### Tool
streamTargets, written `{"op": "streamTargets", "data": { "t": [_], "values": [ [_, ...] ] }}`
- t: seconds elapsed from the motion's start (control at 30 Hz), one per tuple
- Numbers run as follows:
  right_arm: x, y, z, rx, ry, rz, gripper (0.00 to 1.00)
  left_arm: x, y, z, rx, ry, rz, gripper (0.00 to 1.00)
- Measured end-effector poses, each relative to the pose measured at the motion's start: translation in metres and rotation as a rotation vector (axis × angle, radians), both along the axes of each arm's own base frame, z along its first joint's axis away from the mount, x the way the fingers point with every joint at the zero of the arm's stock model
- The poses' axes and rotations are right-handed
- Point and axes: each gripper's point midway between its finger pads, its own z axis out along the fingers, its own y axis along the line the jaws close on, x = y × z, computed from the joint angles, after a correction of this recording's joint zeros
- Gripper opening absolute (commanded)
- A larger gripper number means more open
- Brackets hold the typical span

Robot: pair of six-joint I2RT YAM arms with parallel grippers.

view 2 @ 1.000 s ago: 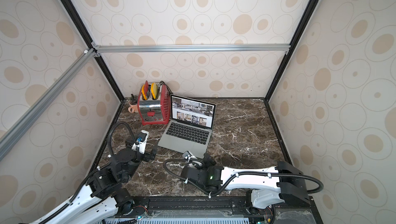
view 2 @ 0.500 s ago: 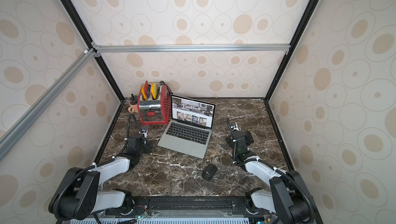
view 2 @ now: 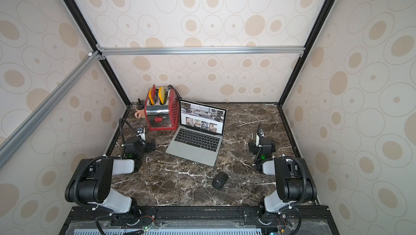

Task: Insert the wireless mouse receiver into the laptop
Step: Reset both arms

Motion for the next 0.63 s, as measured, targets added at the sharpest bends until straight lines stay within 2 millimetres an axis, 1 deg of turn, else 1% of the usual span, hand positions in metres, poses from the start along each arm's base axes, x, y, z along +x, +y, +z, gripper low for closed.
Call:
{"op": "streamTargets", "data": {
  "t": [0.17, 0.63],
  "values": [
    [0.0074, 0.0082, 0.0056, 0.026, -0.013, 0.045, 1.0, 0.0007, 0.002, 0.0012, -0.011, -0.008, 0.01, 0.99],
    [0.0079, 0.0092, 0.0033, 0.068, -0.001, 0.075, 1.0, 0.0018, 0.001, 0.0032, -0.018, -0.017, 0.006, 0.99]
  ]
}}
